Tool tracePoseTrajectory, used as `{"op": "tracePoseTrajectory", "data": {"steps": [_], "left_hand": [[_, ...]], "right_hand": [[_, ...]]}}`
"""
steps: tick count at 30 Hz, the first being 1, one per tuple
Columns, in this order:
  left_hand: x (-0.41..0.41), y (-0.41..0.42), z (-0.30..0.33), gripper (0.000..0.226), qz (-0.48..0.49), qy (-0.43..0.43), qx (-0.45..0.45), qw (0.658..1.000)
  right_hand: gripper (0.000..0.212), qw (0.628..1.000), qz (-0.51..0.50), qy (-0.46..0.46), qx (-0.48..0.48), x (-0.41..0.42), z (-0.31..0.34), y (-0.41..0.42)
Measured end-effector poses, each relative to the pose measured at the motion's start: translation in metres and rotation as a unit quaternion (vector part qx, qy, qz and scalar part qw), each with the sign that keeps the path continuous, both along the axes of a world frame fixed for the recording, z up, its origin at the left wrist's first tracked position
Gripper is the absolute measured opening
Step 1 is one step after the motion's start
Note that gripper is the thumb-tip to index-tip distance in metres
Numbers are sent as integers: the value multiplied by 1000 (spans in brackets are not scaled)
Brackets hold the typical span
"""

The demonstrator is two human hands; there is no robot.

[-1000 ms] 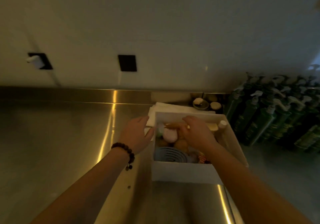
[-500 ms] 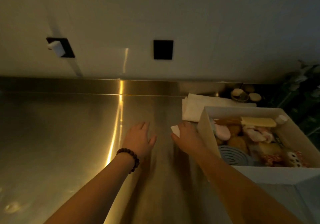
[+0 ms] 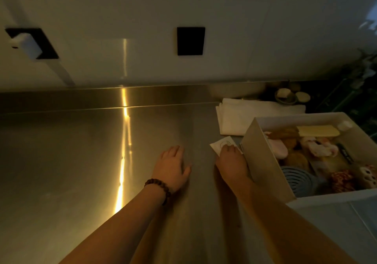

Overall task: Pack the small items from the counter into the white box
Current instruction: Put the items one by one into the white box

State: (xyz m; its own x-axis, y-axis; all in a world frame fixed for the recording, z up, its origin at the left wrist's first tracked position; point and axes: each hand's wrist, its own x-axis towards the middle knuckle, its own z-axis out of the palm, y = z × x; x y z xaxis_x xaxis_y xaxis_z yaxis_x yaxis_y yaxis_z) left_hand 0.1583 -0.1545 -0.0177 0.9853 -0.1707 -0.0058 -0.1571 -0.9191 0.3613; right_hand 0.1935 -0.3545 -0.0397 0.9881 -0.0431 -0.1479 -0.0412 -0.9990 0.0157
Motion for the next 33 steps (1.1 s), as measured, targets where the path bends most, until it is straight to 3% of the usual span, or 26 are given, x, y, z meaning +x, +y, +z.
{"op": "tracePoseTrajectory", "data": {"steps": [7,11,14,16,21,28,33], "left_hand": [[12,-4,11,67,-17,-17,-41,999],[23,-7,26,74,-62,-34,-78,994],[33,-10,45,79,-89,-41,-123,988],[38,-15,59,69,-88,-67,-154,982],[41,-44,90,15,-91,-108,-217,966],[39,-124,141,7,-126,-109,-306,937],[33,-194,159,9,-157,-76,-267,948]], "right_hand": [[31,999,33,13,-9,-3,16,-1],[23,991,74,-46,99,-10,45,0],[17,961,104,-105,233,-15,79,-3],[17,941,110,-119,296,-18,105,-11],[13,896,26,-167,410,-31,145,-46],[7,874,-38,-226,429,-49,178,-130],[3,873,-44,-247,417,-49,197,-201]]}}
